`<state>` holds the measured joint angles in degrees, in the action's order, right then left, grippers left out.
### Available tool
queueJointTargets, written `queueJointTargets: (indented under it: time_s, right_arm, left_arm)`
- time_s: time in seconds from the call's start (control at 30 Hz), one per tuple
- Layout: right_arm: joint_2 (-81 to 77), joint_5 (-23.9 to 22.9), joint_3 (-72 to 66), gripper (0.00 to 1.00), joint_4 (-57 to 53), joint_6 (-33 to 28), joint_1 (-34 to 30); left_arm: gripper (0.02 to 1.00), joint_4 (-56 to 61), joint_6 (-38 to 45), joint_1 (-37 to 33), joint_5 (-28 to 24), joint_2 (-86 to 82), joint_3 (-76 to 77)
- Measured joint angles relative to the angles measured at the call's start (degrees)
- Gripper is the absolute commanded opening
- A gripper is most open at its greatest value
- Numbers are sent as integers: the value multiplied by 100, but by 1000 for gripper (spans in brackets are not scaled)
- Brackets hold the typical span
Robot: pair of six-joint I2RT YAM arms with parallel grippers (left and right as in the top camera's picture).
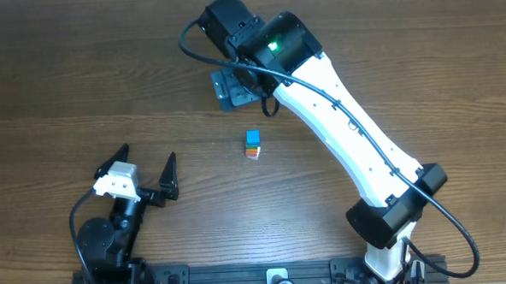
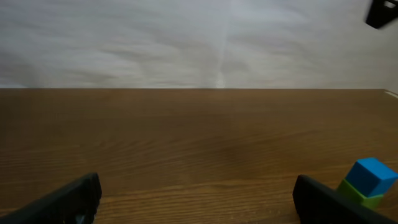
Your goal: Stack Cubes
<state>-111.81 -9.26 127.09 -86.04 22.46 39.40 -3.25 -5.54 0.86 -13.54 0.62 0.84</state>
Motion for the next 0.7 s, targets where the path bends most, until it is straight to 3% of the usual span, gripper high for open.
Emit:
queueJointTargets:
  time_s: [0.27, 0.57, 0.7]
  right_arm:
    - [0, -374, 0, 991, 1134, -354, 0]
    - [378, -1869, -2, 991, 1329, -863, -7]
    - [1163, -2122, 0, 993, 1563, -1237, -273]
  left_arm:
    - [1000, 0, 0, 0, 0, 0, 0]
    - [1000, 0, 0, 0, 0, 0, 0]
    - [1000, 0, 0, 0, 0, 0, 0]
